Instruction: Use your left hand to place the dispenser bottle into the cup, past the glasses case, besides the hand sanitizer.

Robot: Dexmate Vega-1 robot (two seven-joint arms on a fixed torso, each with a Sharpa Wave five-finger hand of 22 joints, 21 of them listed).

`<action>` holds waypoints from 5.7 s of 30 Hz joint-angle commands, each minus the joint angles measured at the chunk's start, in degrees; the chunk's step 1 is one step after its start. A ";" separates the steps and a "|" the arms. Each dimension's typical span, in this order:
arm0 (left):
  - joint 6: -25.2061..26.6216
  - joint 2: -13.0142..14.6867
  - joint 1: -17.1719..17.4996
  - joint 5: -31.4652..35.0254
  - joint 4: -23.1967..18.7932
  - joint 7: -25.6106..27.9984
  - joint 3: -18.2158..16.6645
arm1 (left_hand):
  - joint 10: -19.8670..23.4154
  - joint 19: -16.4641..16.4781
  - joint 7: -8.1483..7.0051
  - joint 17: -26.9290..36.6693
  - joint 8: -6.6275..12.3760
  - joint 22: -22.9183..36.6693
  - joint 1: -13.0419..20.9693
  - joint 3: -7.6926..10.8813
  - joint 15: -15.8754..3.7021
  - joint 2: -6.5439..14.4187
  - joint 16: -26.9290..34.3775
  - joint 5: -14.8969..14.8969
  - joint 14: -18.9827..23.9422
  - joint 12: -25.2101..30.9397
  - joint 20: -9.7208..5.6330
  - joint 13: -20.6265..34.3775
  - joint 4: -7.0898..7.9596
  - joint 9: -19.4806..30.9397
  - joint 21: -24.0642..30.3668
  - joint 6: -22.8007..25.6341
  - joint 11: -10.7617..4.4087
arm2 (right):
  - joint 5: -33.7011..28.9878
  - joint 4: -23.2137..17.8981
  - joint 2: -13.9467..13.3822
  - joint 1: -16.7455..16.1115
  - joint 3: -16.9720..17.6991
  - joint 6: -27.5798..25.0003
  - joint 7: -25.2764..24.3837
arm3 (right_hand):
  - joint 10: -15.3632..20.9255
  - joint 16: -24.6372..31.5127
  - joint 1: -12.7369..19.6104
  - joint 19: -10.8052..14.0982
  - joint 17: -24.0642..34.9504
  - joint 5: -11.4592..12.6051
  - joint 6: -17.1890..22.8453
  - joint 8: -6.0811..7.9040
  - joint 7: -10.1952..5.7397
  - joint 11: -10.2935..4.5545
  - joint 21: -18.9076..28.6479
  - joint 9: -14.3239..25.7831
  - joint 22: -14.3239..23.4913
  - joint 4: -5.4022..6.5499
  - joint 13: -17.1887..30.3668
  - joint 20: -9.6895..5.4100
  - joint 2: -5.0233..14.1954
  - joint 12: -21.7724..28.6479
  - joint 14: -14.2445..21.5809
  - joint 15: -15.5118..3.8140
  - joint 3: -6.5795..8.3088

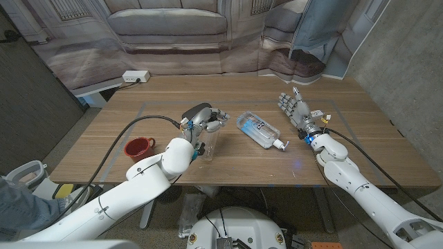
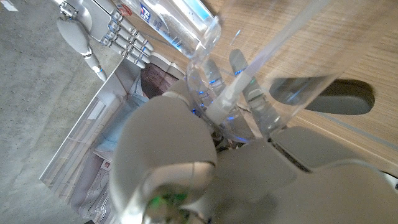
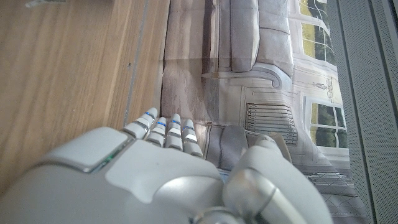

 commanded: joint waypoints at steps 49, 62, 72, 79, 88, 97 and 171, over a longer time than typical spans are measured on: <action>-10.77 8.70 13.17 -9.15 -8.24 -2.32 -19.32 | 1.93 -0.49 0.26 2.63 1.50 0.04 -0.10 1.34 -0.87 -0.18 0.06 0.17 2.08 0.94 -1.51 3.75 1.09 0.93 3.50 1.65 -0.18 | 0.40 -3.81 -1.04 -2.81 0.24 1.55 0.22 | 0.56 0.33 -0.05 0.13 0.22 -0.28 0.35 0.26 -0.14 0.36 -0.09 0.07 0.24 -0.24 0.29 0.44 0.74 0.28 0.25 0.25 -0.33; -15.31 8.49 20.86 -9.98 -9.85 -2.29 -26.26 | 2.21 -0.52 0.11 3.12 1.56 0.01 -0.32 1.56 -1.00 -0.20 0.12 0.17 2.50 0.88 -1.67 4.45 1.22 0.84 4.27 1.79 -0.42 | 0.46 -3.61 -0.96 -2.70 0.02 1.38 0.60 | 0.57 0.33 -0.06 0.15 0.22 -0.29 0.35 0.26 -0.17 0.25 -0.09 0.08 0.24 -0.26 0.29 0.44 0.81 0.28 0.28 0.27 -0.37; -19.35 5.99 26.14 -9.66 -9.87 -3.32 -31.23 | 2.30 -0.71 -0.04 3.50 1.67 -0.03 -0.45 1.74 -1.10 -0.29 0.09 0.18 2.63 0.75 -1.78 4.97 1.23 0.80 4.81 2.00 -0.40 | 0.44 -4.02 -1.09 -2.83 0.16 1.62 0.59 | 0.58 0.33 -0.06 0.16 0.22 -0.30 0.38 0.26 -0.18 0.29 -0.09 0.08 0.24 -0.29 0.29 0.41 0.85 0.28 0.29 0.26 -0.43; -19.06 4.45 27.83 -8.02 -10.86 -3.74 -32.97 | 2.46 -0.77 -0.20 3.70 1.67 -0.04 -0.63 1.82 -1.10 -0.32 0.15 0.18 2.97 0.71 -1.83 5.29 1.32 0.70 5.18 2.08 -0.40 | 0.50 -4.24 -1.26 -3.13 0.33 1.75 0.50 | 0.57 0.32 -0.06 0.16 0.22 -0.30 0.40 0.26 -0.17 0.18 -0.09 0.08 0.24 -0.32 0.29 0.41 0.86 0.27 0.30 0.26 -0.47; -17.44 2.64 29.39 -5.73 -12.50 -4.24 -34.51 | 2.71 -0.91 -0.21 3.94 1.78 -0.06 -0.72 1.99 -1.18 -0.37 0.11 0.19 3.15 0.67 -1.94 5.70 1.31 0.64 5.63 2.37 -0.59 | 0.56 -4.12 -1.29 -3.29 0.42 2.08 0.76 | 0.60 0.32 -0.07 0.17 0.22 -0.30 0.40 0.26 -0.21 0.19 -0.09 0.08 0.24 -0.34 0.29 0.38 0.88 0.28 0.31 0.27 -0.53; -14.43 1.15 31.13 -1.63 -14.92 -3.51 -35.45 | 2.80 -1.16 -0.21 4.17 1.81 -0.09 -0.75 2.16 -1.35 -0.43 0.07 0.20 3.24 0.56 -2.03 6.08 1.26 0.54 6.01 2.50 -0.59 | 0.74 -4.67 -1.54 -3.50 0.47 1.67 0.70 | 0.62 0.32 -0.10 0.20 0.22 -0.30 0.41 0.25 -0.19 0.22 -0.08 0.08 0.24 -0.36 0.29 0.36 0.87 0.29 0.32 0.35 -0.61; -17.96 -19.96 42.32 4.57 -16.56 -9.51 -51.75 | 4.42 -2.72 -0.68 6.39 2.66 -0.34 -0.71 3.29 -2.20 -0.63 0.13 0.11 4.10 -0.12 -2.93 9.19 1.02 -0.07 9.47 4.82 -1.15 | -0.59 -2.71 0.18 -0.25 -1.95 0.55 1.79 | 0.56 0.30 0.03 0.37 0.19 -0.28 0.33 0.22 -0.18 0.17 -0.07 0.07 0.23 -0.61 0.29 0.33 1.17 0.24 0.40 0.24 -0.90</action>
